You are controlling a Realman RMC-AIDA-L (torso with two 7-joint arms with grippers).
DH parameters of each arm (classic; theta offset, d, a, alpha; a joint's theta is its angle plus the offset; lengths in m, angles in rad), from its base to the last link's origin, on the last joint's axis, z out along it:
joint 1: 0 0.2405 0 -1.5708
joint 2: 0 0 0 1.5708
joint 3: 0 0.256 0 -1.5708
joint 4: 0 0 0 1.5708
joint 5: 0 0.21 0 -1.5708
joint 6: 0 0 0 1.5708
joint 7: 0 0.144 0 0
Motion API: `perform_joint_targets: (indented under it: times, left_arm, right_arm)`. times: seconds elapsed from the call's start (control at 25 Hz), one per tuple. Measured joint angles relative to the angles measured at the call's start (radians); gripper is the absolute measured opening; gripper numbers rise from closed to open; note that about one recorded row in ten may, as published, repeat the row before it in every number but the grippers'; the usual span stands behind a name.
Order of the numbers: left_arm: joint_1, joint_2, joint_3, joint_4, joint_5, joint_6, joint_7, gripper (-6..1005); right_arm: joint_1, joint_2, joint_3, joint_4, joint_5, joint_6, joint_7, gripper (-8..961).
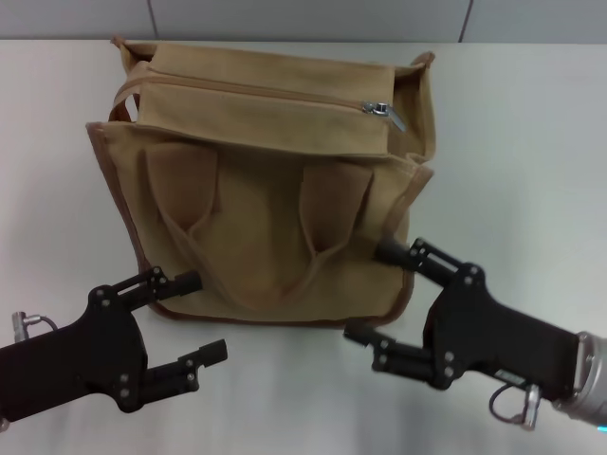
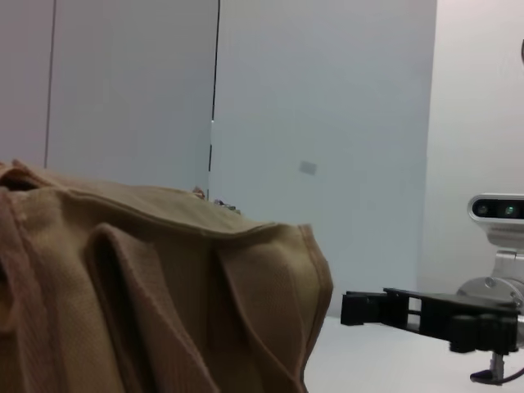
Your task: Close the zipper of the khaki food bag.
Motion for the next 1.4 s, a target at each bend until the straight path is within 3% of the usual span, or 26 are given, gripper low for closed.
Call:
perform_joint_targets:
  times: [0.12,1.4]
  left_arm:
    - [0.004,0.001,-0.001,0.0,0.002,0.001,0.0,768]
    - [0.01,-0.008,-0.001,-0.017,0.009,-0.01,0.002,768]
  right_arm:
    - [0.004,-0.001,-0.036,0.002,-0.001,0.004,-0.008,835]
    - [-0.021,0.003,-0.064,0.026,-0.001,0.091,-0.009,835]
